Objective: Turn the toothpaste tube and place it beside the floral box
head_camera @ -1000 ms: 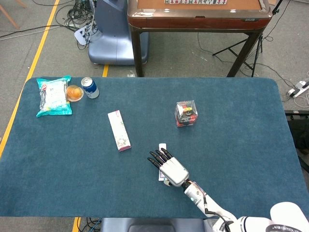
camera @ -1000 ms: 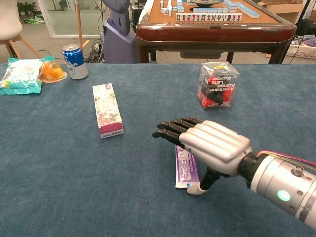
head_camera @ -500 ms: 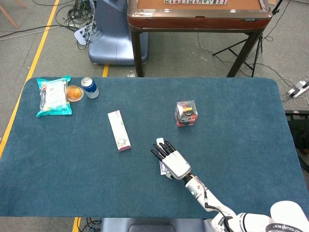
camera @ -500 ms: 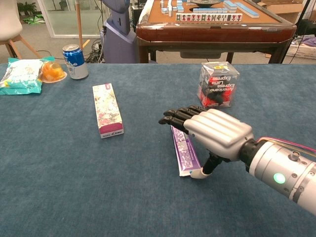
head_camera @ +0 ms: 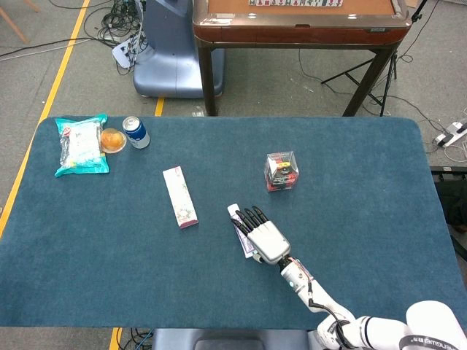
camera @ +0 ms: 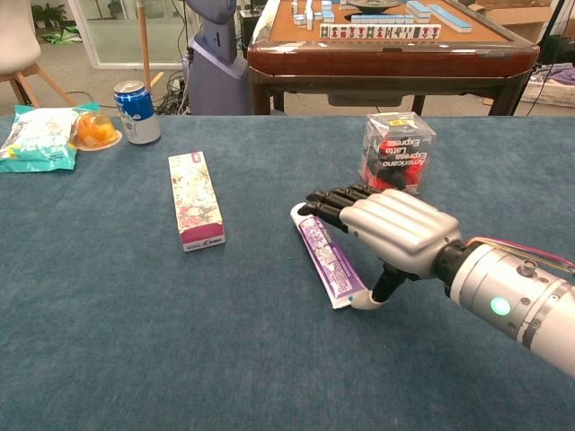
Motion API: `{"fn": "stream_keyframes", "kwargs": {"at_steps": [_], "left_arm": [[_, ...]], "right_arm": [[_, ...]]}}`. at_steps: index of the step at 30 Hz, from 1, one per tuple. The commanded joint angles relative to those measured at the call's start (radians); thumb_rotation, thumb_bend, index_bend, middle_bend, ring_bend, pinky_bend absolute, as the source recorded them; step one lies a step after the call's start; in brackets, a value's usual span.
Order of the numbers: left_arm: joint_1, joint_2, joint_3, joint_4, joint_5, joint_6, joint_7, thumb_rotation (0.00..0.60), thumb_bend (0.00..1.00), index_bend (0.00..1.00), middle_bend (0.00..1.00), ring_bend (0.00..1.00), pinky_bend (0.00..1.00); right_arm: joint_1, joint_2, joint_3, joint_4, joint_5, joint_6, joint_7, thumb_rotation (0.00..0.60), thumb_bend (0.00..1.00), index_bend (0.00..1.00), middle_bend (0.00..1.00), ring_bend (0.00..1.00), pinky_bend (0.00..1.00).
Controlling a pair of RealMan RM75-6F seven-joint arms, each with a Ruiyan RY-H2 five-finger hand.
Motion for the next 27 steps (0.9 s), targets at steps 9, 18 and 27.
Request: {"fn": "stream_keyframes", "kwargs": {"at_steps": [9,18,27], "left_arm": [[0.001,-0.001,-0.001,0.002,-0.005,-0.002,-0.001,0.6,0.24,0.66,0.61,0.43,0.51],[0.005,0.002,-0.006,0.006,-0.014,-0.001,-0.013,0.6,0.24,0.66,0.61,0.44,0.51],[0.01,0.009,-0.013,0.012,-0.026,-0.001,-0.028,0.6,0.24,0.66,0.61,0.44,0.51]], "right_arm": [[0.029,-0.028,0.034,0.062,0.035,-0.023,0.016,0.6,0.0,0.09,0.0,0.0,0.06],[0.053,-0.058,0.058,0.108,0.053,-0.03,0.04,0.6,0.0,0.09,0.0,0.0,0.06],[0.083,-0.095,0.073,0.138,0.058,-0.039,0.06,0.6,0.0,0.09,0.0,0.0,0.06]]}}
